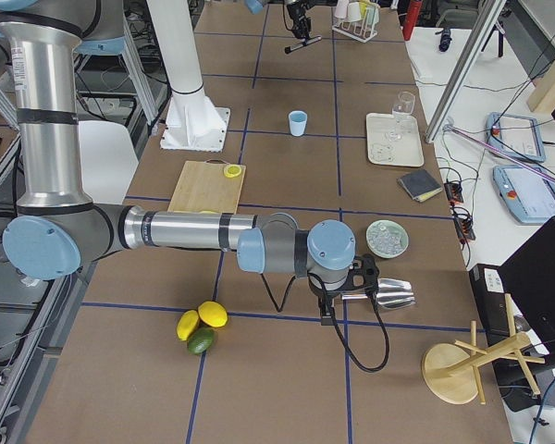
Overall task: Squeeze lemon into cup
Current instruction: 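Lower the muddler onto the table, release it, and withdraw the left arm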
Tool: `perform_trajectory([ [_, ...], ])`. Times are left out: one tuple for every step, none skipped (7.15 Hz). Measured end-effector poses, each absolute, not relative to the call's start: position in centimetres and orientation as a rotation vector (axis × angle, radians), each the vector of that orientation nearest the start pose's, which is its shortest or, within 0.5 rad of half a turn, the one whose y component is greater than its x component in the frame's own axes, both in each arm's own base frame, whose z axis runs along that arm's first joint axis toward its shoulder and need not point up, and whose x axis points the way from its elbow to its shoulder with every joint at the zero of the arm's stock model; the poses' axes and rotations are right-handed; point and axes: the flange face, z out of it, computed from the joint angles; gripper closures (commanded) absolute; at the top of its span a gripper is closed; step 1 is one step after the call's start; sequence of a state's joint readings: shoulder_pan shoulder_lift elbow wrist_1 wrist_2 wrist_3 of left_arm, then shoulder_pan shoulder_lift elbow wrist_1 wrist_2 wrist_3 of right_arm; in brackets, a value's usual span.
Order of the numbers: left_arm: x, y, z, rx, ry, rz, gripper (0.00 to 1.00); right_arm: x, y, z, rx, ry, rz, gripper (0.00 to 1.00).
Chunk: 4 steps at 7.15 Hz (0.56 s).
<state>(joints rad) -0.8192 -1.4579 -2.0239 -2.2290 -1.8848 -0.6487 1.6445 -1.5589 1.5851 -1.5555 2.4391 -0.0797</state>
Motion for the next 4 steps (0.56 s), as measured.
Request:
perform_trajectory([
  [24.3,-41.4,42.2,0.474,0.812,0.233,1.0,9.4,-49.5,63.7,0.107,-0.862,-0.024,0.0],
  [25.1,-42.4,42.2,0.373,0.773,0.218,1.0,9.4,-49.6,63.6,0.108,-0.862,-0.025,0.0],
  [25.7,-43.0,42.8,0.282,0.746,0.2,1.0,9.4,-49.7,63.5,0.109,-0.862,-0.025,0.0],
  [26.3,-43.5,44.4,0.208,0.726,0.185,1.0,9.4,-49.7,63.4,0.111,-0.862,-0.026,0.0],
])
